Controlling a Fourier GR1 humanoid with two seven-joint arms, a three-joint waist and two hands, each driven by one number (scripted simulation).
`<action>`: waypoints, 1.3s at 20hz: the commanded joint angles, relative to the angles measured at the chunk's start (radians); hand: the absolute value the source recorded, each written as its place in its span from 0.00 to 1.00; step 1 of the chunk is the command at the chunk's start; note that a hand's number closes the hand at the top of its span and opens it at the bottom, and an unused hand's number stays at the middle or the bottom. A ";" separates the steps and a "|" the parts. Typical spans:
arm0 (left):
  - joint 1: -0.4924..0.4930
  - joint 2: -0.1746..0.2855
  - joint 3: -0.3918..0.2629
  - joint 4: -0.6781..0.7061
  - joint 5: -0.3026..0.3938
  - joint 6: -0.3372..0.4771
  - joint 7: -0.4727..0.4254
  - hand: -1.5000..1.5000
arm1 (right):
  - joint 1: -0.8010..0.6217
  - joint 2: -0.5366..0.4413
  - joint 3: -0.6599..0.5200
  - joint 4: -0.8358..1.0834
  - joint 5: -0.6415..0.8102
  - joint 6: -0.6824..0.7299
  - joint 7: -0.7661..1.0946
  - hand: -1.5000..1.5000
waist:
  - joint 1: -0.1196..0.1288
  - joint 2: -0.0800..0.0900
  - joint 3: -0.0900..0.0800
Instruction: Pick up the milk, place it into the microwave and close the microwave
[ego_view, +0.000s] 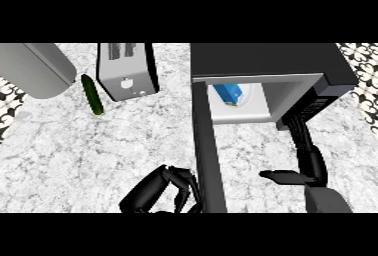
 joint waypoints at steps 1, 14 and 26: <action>0.001 0.010 -0.066 0.138 -0.063 -0.010 -0.098 1.00 | 0.165 -0.067 0.013 -0.211 -0.024 0.048 0.030 0.00 | -0.014 -0.001 -0.002; -0.277 -0.003 -0.523 0.395 0.137 0.408 -0.049 1.00 | 0.559 -0.162 -0.025 -0.847 -0.145 0.070 0.224 0.00 | -0.019 0.011 0.000; -0.495 -0.003 -0.621 0.413 0.453 0.792 -0.073 1.00 | 0.585 -0.271 -0.089 -0.979 -0.321 0.253 0.299 0.00 | -0.085 0.025 -0.002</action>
